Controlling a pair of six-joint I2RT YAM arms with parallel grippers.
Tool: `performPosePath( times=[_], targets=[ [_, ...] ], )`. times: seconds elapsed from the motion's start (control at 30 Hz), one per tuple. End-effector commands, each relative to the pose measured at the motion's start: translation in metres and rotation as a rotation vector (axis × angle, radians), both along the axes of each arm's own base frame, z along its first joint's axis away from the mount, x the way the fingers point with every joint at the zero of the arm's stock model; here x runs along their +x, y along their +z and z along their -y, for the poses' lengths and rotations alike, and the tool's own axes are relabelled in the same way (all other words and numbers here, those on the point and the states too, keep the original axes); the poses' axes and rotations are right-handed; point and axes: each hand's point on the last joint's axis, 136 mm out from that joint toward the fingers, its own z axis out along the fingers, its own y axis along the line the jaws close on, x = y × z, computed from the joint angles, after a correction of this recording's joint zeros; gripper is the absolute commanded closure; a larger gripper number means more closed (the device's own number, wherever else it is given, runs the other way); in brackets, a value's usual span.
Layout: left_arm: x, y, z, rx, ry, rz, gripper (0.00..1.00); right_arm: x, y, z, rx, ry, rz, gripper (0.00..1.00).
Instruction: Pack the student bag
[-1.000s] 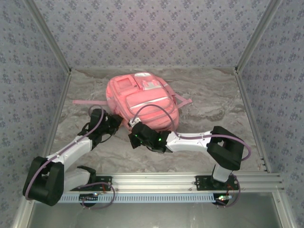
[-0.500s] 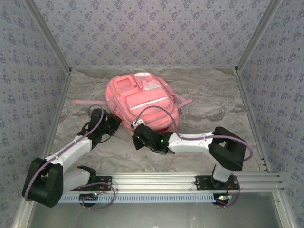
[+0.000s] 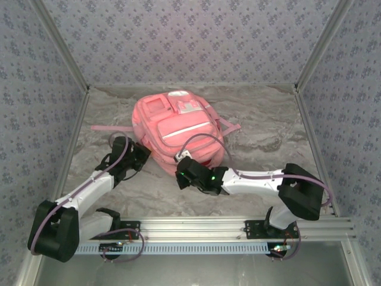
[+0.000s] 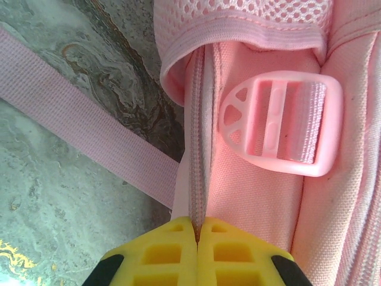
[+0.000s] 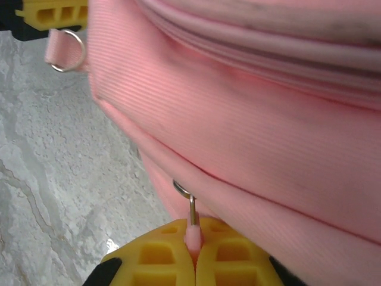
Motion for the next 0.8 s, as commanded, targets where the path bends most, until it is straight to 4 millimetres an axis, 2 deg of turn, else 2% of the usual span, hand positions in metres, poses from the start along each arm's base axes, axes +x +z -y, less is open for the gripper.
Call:
performPosePath(
  times=[0.0,0.27,0.37,0.5,0.57,0.6,0.67,0.77],
  targets=[
    [0.01,0.012,-0.021,0.067,0.072,0.035,1.0,0.003,-0.003,0.032,-0.057,-0.066,0.005,1.0],
    [0.008,0.009,-0.022,0.071,0.072,0.01,1.0,-0.001,0.002,0.068,-0.119,-0.057,0.045,1.0],
    [0.007,0.009,-0.023,0.087,0.07,0.001,1.0,-0.005,0.003,0.066,-0.09,-0.027,0.054,1.0],
    [0.011,0.018,-0.029,0.131,0.074,-0.012,0.99,-0.009,0.006,0.04,-0.037,0.04,0.05,1.0],
    [0.016,0.028,-0.031,0.152,0.061,-0.022,0.97,-0.011,0.01,0.018,0.006,0.067,0.031,1.0],
    [0.017,0.033,-0.032,0.159,0.058,-0.032,0.9,-0.012,0.013,0.007,0.028,0.081,0.024,1.0],
    [0.015,0.042,-0.037,0.191,0.057,-0.054,0.67,-0.013,0.017,-0.018,0.035,0.114,0.016,1.0],
    [-0.002,0.048,-0.052,0.238,0.098,-0.086,0.51,-0.01,0.02,-0.05,0.036,0.138,0.003,1.0]
  ],
)
